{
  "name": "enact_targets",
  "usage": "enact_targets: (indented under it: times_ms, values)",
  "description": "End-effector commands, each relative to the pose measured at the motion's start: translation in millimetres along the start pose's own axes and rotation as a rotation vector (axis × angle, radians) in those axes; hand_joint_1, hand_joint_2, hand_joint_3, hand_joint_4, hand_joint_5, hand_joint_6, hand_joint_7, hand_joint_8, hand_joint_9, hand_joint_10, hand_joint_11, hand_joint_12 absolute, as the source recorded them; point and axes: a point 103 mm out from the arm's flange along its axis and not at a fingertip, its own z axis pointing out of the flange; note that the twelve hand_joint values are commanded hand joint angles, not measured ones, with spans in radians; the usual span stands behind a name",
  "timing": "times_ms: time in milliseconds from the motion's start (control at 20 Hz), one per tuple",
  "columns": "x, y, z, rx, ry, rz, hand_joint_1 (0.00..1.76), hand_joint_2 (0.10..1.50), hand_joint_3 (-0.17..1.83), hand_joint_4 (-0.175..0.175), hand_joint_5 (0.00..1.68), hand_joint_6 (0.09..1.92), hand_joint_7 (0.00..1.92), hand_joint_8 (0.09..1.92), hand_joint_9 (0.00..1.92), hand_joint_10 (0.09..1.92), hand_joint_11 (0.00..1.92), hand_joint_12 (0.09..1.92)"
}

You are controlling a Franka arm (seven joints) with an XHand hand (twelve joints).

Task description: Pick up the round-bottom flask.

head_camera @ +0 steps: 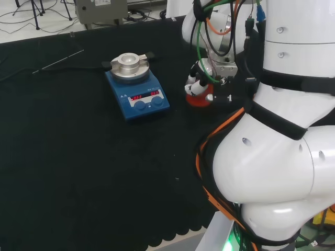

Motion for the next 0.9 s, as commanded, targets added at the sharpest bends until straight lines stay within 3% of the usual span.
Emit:
enact_targets:
  times_ms: [50, 350, 900]
  values:
    - [0, -3, -15, -0.023, 0.070, 0.006, 1.11, 0.63, 0.80, 0.166, 1.16, 0.93, 0.53, 0.54, 0.69, 0.52, 0.29, 1.28]
    - [-4, -7, -27, -0.032, 0.126, 0.025, 1.11, 0.63, 0.82, 0.136, 1.15, 0.97, 0.53, 0.53, 0.70, 0.50, 0.30, 1.28]
    - [5, -13, -65, -0.060, 0.229, 0.031, 1.11, 0.63, 0.85, 0.112, 1.13, 1.01, 0.53, 0.53, 0.71, 0.50, 0.30, 1.28]
